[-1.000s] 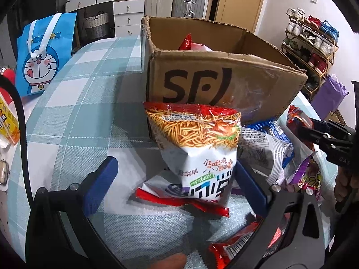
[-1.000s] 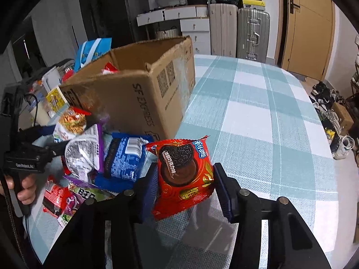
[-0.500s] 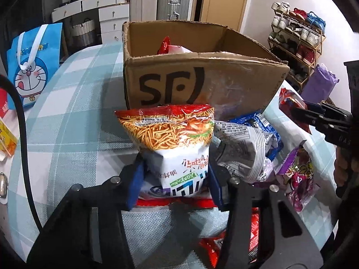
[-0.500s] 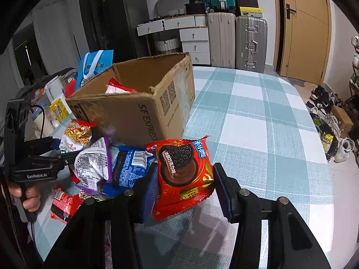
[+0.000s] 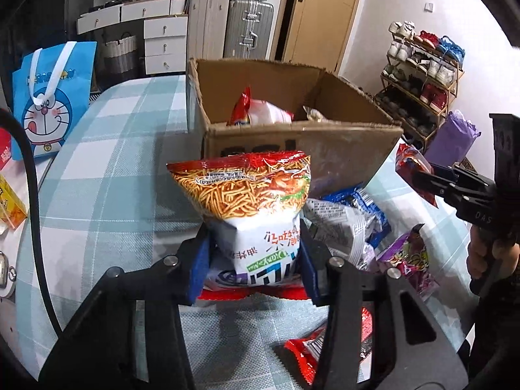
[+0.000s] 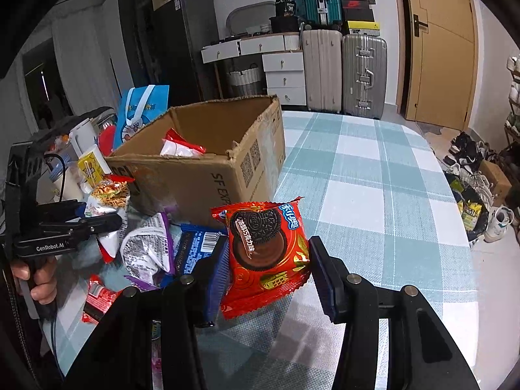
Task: Organize snacks
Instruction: 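Carry both held packets over the box and open both tools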
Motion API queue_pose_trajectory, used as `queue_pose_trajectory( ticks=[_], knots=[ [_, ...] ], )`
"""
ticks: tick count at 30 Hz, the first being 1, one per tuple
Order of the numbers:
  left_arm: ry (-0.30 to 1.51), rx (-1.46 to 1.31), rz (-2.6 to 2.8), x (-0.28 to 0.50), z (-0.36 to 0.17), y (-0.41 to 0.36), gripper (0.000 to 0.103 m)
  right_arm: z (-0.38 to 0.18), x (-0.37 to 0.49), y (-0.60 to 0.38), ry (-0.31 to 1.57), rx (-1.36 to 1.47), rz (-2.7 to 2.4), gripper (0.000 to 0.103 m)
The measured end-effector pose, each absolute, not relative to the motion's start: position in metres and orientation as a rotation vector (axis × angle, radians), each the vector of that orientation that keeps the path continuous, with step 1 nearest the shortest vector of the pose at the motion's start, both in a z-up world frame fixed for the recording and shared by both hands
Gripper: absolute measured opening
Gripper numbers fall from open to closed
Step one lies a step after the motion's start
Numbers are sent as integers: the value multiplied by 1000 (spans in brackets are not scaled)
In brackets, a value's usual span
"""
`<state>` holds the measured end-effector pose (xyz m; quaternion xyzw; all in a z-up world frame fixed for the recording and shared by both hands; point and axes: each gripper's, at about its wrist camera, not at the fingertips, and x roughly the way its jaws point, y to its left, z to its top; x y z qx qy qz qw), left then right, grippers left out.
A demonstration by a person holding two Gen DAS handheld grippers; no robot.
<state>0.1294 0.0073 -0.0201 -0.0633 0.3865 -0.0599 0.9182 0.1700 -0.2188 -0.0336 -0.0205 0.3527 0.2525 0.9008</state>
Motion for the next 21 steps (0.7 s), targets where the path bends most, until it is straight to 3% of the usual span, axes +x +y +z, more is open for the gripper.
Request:
queue_pose_trajectory(
  ticks=[21],
  knots=[
    [652,-158,-134,104,53,7,44,8,153,-215,629,-5,527,49]
  ],
)
